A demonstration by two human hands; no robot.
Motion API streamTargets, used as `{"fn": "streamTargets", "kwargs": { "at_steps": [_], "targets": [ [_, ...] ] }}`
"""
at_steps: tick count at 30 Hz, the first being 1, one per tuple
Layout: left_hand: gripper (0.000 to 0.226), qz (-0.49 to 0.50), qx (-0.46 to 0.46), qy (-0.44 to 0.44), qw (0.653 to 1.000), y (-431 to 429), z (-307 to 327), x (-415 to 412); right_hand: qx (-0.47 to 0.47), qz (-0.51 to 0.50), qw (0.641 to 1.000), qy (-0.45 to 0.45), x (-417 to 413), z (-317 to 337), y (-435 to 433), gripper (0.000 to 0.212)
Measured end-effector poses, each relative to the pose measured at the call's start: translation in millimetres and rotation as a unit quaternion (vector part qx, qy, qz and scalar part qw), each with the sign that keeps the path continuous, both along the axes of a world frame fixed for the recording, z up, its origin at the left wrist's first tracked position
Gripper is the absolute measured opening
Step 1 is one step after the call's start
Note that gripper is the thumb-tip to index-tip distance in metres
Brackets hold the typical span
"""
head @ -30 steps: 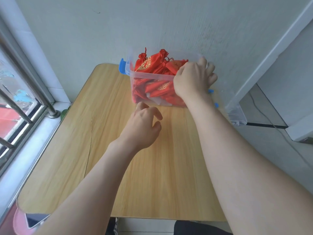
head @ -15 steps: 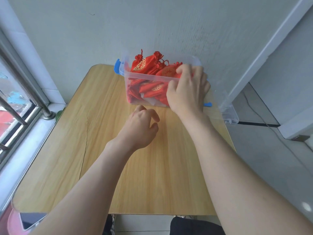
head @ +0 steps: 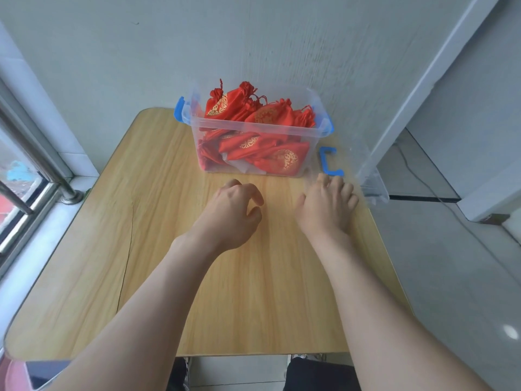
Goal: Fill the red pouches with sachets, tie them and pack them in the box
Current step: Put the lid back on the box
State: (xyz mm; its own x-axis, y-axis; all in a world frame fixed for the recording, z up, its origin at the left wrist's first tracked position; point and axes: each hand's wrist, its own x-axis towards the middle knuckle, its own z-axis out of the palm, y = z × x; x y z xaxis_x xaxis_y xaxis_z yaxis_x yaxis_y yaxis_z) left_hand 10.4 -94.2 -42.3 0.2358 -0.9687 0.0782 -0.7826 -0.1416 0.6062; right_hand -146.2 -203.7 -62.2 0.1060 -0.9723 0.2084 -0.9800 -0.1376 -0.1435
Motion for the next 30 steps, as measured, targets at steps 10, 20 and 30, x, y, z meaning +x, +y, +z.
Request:
{"fn": "streamTargets", "kwargs": {
  "at_steps": [10,20,30],
  "targets": [
    [0.025,0.0,0.0,0.008,1.0,-1,2,-5,-0.063,-0.016,0.99,-0.126,-9,14,-1,0.033],
    [0.02,-0.014,-0.101,0.061,0.993,-2,16,-28,-0.196,-0.09,0.914,-0.344,-14,30,17,0.021],
    [0.07,0.049,-0.245,0.418,0.873,-3,55,-36,-0.273,0.176,0.889,-0.322,-14,37,48,0.024]
  ]
}}
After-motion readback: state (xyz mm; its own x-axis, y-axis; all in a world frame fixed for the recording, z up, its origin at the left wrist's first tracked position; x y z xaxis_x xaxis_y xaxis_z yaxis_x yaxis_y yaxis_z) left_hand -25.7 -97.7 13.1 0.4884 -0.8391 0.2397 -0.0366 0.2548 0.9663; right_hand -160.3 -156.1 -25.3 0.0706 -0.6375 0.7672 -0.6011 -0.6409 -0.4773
